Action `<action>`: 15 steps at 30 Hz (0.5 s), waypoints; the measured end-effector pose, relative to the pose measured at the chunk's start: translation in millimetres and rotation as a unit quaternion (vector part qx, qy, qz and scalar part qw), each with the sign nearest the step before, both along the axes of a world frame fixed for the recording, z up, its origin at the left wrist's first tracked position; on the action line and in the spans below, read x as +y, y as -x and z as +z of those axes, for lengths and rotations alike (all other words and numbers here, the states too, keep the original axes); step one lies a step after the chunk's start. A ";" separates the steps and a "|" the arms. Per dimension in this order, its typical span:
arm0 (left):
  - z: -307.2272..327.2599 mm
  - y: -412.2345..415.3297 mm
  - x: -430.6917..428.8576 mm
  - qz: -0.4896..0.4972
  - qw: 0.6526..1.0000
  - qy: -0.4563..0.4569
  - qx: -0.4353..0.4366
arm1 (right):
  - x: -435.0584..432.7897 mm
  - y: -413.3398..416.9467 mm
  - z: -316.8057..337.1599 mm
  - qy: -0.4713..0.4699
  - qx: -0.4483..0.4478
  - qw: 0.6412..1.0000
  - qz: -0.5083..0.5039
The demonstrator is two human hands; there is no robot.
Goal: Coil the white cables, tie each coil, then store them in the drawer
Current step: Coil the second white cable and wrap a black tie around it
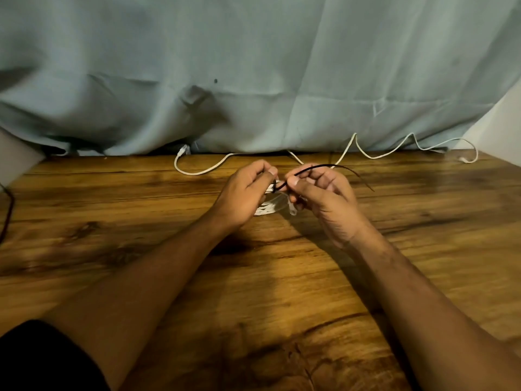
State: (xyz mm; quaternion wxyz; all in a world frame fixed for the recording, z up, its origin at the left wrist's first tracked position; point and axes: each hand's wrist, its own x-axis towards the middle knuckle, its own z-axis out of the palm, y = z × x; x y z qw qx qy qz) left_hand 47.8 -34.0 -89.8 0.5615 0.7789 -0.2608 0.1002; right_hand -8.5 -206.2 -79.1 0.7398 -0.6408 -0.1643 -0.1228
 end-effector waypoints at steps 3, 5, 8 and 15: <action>-0.3 0.5 -0.1 0.002 1.000 -0.009 -0.006 | -0.9 -0.7 0.9 -0.039 0.003 0.999 -0.018; -0.2 2.6 -2.2 -0.016 1.000 -0.011 -0.013 | -1.8 -1.9 2.1 -0.080 0.005 0.995 -0.059; -0.2 7.7 -9.3 -0.046 0.999 -0.013 -0.013 | -3.4 -6.5 0.9 -0.096 0.005 0.989 -0.114; -2.1 4.5 -8.4 -0.058 0.998 0.001 0.028 | -2.7 -5.5 1.0 -0.072 -0.007 0.992 -0.103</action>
